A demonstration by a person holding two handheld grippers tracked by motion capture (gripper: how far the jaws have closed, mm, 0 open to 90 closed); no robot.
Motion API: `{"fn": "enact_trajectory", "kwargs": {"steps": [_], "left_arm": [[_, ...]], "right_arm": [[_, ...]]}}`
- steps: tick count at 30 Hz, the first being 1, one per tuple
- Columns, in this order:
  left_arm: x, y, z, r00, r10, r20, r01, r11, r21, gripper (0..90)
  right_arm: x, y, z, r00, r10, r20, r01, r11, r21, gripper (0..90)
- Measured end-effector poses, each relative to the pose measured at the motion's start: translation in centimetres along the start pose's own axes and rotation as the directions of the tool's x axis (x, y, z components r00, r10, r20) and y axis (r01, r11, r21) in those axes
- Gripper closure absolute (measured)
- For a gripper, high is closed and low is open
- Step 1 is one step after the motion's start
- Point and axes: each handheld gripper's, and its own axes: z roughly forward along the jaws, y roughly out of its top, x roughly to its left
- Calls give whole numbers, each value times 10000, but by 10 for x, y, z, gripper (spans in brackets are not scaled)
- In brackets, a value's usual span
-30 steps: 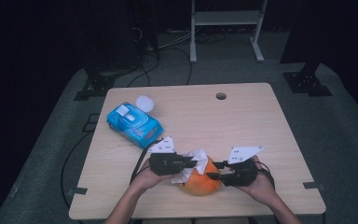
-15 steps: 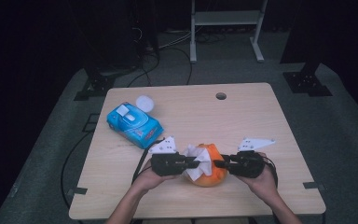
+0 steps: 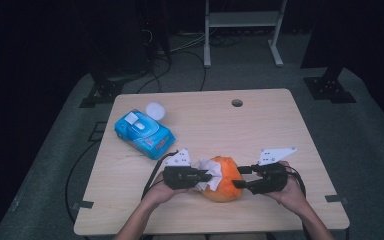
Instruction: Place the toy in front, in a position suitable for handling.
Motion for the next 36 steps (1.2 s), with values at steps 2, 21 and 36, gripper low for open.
{"fn": "enact_trajectory", "kwargs": {"steps": [2,21,36], "left_arm": [[1,0,0,10000,-36,-33,36,10000,-17,815],[-20,20,-4,9965,563,620,-519,9962,-703,825],[2,-4,0,9998,180,53,-180,9998,-30,833]], "right_arm": [[-1,0,-2,9999,-27,-132,27,10000,-21,457],[25,13,15,9971,65,754,-50,9998,-205,703],[7,6,10,9911,883,1000,-860,9959,-278,699]]}}
